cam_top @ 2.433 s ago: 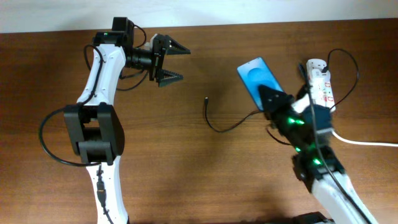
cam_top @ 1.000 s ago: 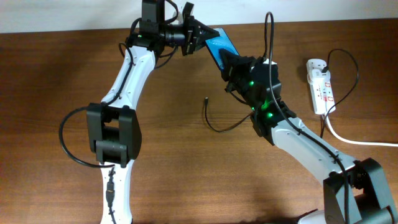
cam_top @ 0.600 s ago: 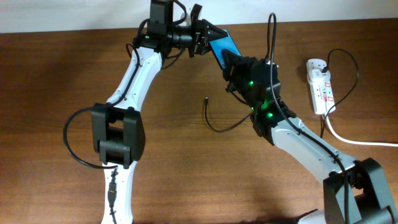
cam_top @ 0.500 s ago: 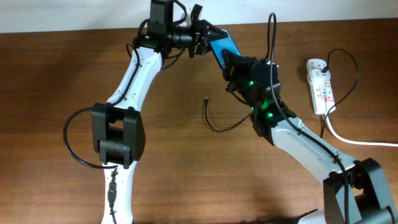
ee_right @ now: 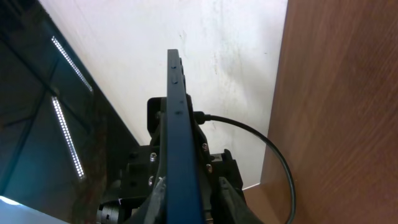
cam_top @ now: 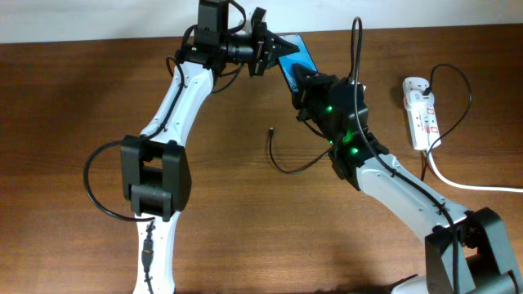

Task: Plug charger to phone and switch on socket
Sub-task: 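Release the phone from the right gripper, holding it with the left, then lower the right gripper onto the black cable's USB-C plug and grasp it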

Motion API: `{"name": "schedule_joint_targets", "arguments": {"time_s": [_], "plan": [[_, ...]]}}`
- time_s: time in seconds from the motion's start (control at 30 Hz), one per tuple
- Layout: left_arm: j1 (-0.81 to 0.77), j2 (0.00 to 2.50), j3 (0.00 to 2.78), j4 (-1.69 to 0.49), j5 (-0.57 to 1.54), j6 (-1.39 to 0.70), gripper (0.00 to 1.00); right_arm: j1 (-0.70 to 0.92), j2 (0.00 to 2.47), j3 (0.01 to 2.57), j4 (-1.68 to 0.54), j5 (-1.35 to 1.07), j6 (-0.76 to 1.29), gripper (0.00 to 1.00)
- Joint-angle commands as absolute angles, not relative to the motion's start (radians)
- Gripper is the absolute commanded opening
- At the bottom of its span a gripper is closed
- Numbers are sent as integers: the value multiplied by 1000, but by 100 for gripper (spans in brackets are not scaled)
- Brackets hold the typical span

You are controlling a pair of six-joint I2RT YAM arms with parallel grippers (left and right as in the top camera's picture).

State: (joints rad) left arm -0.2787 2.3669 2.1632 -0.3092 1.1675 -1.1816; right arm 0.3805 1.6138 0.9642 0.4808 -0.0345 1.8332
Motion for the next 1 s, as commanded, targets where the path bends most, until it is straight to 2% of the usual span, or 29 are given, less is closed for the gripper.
{"name": "schedule_joint_targets", "arguments": {"time_s": [0.0,0.13,0.27,0.3,0.43,0.6,0.63,0.8,0.97], "plan": [[-273,2356,2178,-300,1161,-1163,0,386,1612,968,475,-53,1837,30],[-239,2356,2178,-300,1151,-1162,0,384,1612,968,475,-56,1798,42],[-174,2356,2178,-300,1159,-1150,0,363,1611,968,476,-119,1681,61],[-156,2356,2178,-300,1164,-1143,0,351,1611,968,478,-157,1631,69],[-62,2356,2178,-308,1237,-1120,0,275,1611,968,393,-365,1397,86],[9,2356,2178,-308,1321,-1102,0,212,1611,969,188,-527,1156,85],[17,2356,2178,-308,1343,-1102,0,213,1611,977,137,-527,1084,78],[35,2356,2178,-308,1391,-1102,0,216,1611,1103,-315,-401,793,77],[62,2356,2178,-308,1402,-1103,0,216,1611,1214,-471,-376,686,70]]}}
